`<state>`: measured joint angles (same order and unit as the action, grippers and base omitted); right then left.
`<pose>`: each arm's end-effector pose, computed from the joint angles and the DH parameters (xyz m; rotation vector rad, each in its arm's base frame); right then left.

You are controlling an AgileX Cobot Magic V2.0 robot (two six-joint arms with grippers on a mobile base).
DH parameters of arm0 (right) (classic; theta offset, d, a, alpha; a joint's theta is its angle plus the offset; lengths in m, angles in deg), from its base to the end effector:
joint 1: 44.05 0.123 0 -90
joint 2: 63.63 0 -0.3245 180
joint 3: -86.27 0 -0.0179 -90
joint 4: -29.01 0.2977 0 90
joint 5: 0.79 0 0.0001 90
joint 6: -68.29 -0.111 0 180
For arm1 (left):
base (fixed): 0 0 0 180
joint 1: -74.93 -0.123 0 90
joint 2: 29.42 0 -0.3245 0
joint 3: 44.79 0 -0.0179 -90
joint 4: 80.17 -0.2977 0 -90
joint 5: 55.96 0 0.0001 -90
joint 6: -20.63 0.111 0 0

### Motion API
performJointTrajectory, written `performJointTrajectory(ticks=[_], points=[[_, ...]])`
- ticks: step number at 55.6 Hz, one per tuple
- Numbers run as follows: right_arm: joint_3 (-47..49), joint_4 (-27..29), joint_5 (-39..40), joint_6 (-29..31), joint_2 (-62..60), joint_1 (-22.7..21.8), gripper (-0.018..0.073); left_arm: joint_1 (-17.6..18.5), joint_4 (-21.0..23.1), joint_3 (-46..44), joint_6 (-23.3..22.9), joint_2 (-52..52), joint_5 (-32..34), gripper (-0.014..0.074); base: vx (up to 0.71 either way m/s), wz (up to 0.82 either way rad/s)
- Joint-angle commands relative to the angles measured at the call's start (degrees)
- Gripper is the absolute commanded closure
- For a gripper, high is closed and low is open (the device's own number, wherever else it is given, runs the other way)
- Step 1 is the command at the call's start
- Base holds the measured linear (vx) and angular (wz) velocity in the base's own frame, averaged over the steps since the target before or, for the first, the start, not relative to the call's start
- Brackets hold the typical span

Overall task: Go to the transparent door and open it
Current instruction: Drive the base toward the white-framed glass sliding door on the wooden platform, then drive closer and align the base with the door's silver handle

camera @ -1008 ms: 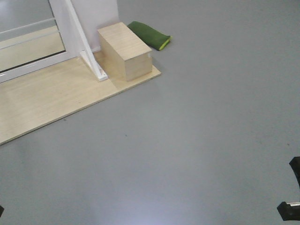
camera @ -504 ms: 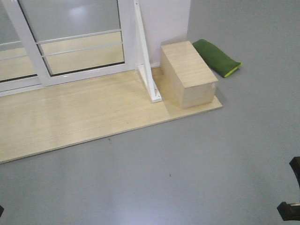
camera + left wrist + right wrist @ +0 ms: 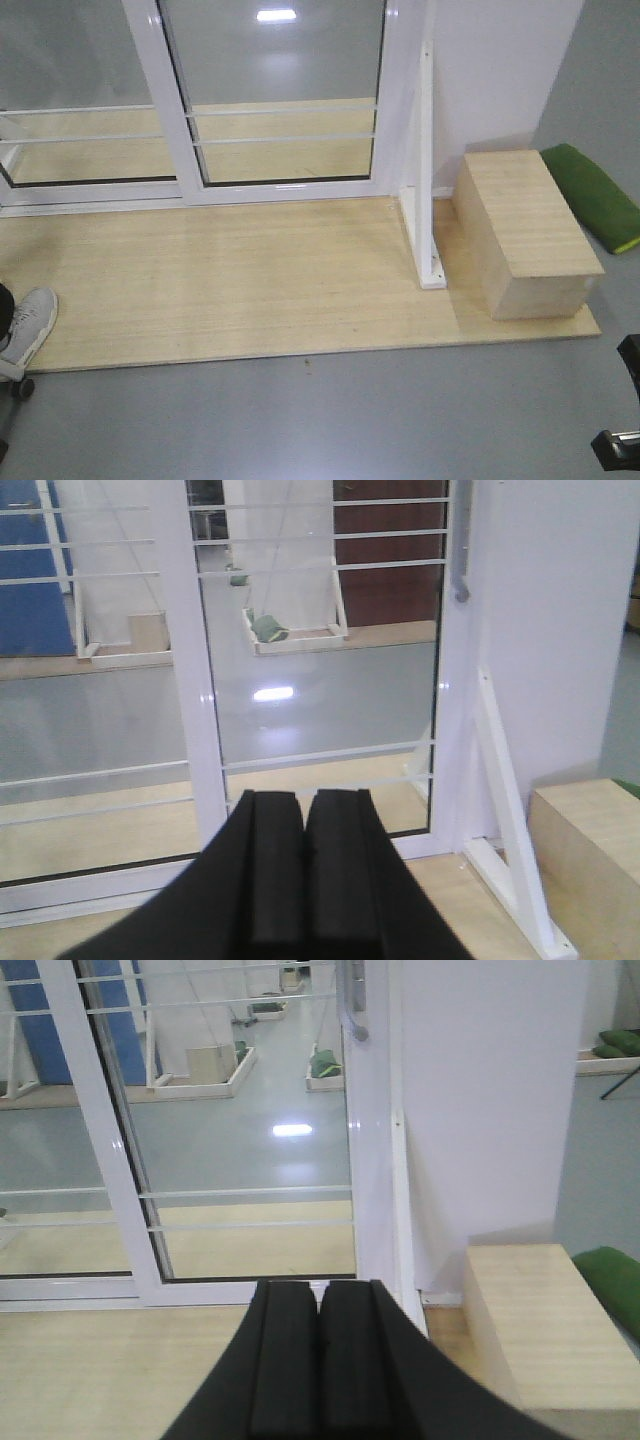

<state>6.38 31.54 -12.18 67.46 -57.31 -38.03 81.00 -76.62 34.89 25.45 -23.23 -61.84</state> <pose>0.0828 0.0097 0.1815 -0.0468 1.7043 0.1288 0.0834 -0.0096 0.1938 0.1077 1.5980 -0.0699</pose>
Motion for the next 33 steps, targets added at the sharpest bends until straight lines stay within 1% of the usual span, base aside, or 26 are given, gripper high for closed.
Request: performJointTrajectory(ticks=[1, 17, 33], points=[[-0.1, -0.3, 4.5, 0.1, -0.9, -0.3, 0.0561, 0.2, 0.2, -1.1, -0.4, -0.7, 4.8, 0.0594, 0.5, 0.43], [-0.1, -0.3, 4.5, 0.1, -0.9, -0.3, 0.0561, 0.2, 0.2, -1.1, -0.4, -0.7, 4.8, 0.0594, 0.49, 0.31], [-0.1, -0.3, 4.5, 0.1, -0.9, -0.3, 0.0561, 0.2, 0.2, -1.1, -0.4, -0.7, 4.8, 0.0594, 0.47, 0.05]])
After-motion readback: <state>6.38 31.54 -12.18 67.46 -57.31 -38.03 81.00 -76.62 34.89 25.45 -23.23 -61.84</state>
